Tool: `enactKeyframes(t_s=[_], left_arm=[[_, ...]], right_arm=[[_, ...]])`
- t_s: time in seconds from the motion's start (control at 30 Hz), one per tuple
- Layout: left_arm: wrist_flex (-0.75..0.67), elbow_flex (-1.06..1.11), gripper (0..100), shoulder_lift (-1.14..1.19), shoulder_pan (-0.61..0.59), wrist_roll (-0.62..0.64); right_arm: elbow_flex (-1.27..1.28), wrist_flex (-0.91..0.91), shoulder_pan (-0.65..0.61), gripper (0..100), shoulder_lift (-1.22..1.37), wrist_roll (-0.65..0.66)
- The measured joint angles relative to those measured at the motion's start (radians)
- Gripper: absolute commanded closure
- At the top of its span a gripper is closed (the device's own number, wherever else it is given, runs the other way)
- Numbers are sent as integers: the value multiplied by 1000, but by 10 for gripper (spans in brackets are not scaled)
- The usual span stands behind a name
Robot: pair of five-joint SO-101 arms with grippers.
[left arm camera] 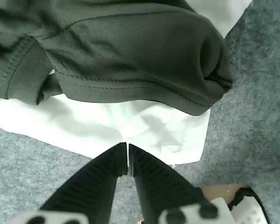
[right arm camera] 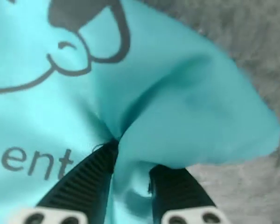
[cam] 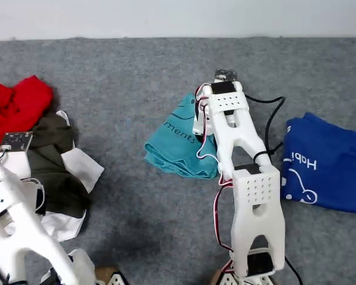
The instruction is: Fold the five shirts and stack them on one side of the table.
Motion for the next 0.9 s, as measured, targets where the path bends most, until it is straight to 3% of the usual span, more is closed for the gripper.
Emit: enactKeyframes(t_s=[0.37,0.9], left_arm=[[0,0,985,0,0,0],[-69,112,985,0,0,6]], right_arm=[[3,238,80,989,-301,404],[12,250,512,989,-508,891]])
